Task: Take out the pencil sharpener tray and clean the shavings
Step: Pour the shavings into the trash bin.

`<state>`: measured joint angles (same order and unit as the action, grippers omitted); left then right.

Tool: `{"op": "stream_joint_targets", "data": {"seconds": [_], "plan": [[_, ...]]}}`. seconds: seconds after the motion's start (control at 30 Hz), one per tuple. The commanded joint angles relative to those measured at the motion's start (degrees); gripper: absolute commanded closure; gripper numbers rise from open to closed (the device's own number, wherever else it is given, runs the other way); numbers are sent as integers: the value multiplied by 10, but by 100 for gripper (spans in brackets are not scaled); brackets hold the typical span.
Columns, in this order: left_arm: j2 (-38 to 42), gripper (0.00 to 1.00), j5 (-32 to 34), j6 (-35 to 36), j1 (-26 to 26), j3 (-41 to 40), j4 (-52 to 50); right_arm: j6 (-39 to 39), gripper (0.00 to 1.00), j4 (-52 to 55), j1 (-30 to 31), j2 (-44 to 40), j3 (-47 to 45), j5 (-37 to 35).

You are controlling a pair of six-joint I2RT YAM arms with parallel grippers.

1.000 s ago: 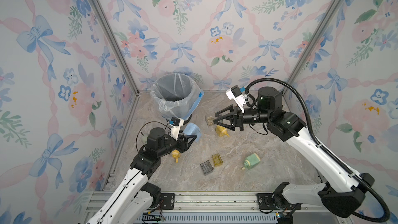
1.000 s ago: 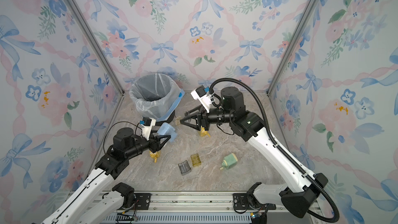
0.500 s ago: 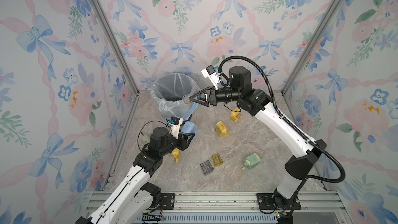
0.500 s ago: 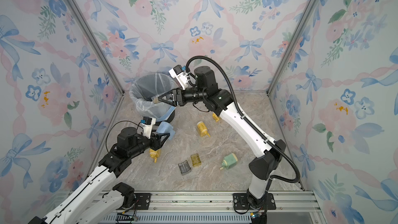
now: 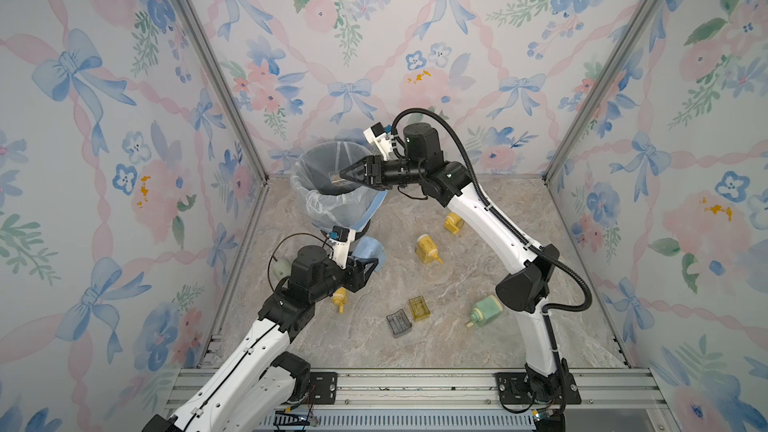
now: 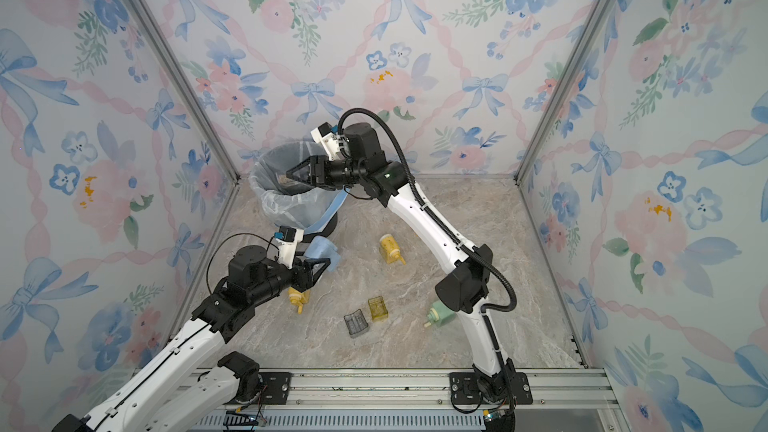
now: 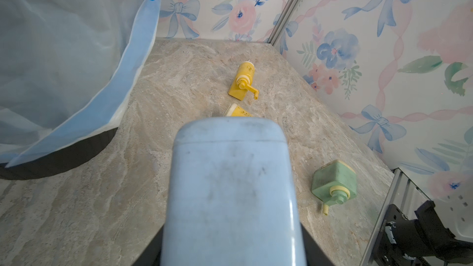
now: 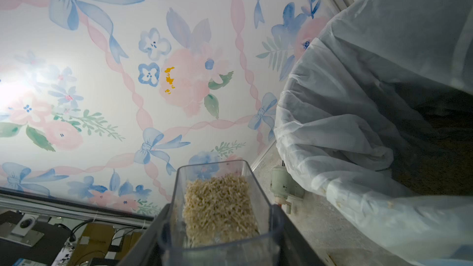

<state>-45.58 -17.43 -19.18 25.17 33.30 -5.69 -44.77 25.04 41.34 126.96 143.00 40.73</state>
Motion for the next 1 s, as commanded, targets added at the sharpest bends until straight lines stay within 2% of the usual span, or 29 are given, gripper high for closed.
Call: {"op": "stream_joint_targets", "data": {"seconds": [0.0,0.1,0.23,0.6,0.87,0.97], "plan": [[-9,100,-14,-9,9,-6,20,-125,65,-66,-10,32,44,12],[-18,100,-23,-10,14,-4,20,-224,65,-142,-17,56,43,13],[-19,100,-23,-9,18,-6,20,-303,65,-197,-19,79,48,-2],[-27,100,-17,-10,37,-12,20,-533,66,-201,-26,106,46,-87],[-31,100,-8,-17,48,-18,20,-621,65,-214,-18,121,38,-117],[-39,100,-5,-16,49,-18,20,-676,67,-266,-10,120,13,-138]]}}
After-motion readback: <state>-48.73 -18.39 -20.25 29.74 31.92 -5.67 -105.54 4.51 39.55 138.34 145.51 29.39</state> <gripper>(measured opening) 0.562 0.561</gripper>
